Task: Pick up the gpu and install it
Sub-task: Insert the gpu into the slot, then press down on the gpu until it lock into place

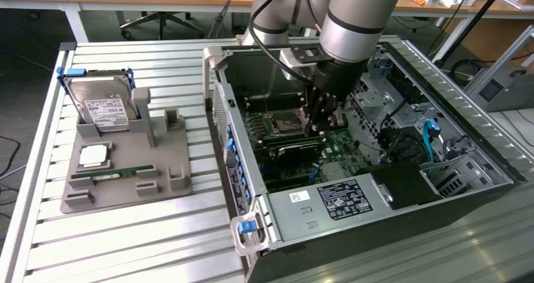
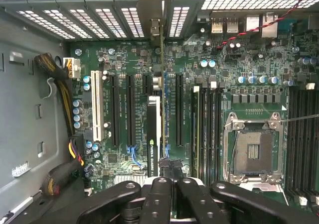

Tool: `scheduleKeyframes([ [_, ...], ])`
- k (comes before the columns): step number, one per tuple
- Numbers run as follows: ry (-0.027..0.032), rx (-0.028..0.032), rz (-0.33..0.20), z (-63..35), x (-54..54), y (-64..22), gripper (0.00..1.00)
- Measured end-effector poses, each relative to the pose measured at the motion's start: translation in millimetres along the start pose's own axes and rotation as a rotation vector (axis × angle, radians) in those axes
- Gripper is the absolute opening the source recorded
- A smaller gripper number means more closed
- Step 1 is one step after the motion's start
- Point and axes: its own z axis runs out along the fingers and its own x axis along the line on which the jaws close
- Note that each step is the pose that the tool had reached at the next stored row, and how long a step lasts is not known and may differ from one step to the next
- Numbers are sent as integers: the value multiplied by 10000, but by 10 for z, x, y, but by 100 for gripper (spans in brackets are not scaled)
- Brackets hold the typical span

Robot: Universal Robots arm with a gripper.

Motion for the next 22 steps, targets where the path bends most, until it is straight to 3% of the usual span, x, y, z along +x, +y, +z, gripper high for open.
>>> scheduleKeyframes([
  [12, 0, 0, -1, 0, 0, 5, 11],
  [14, -1, 4, 0, 7, 0, 89, 11],
  [22, 0, 8, 0, 13, 1, 211, 11],
])
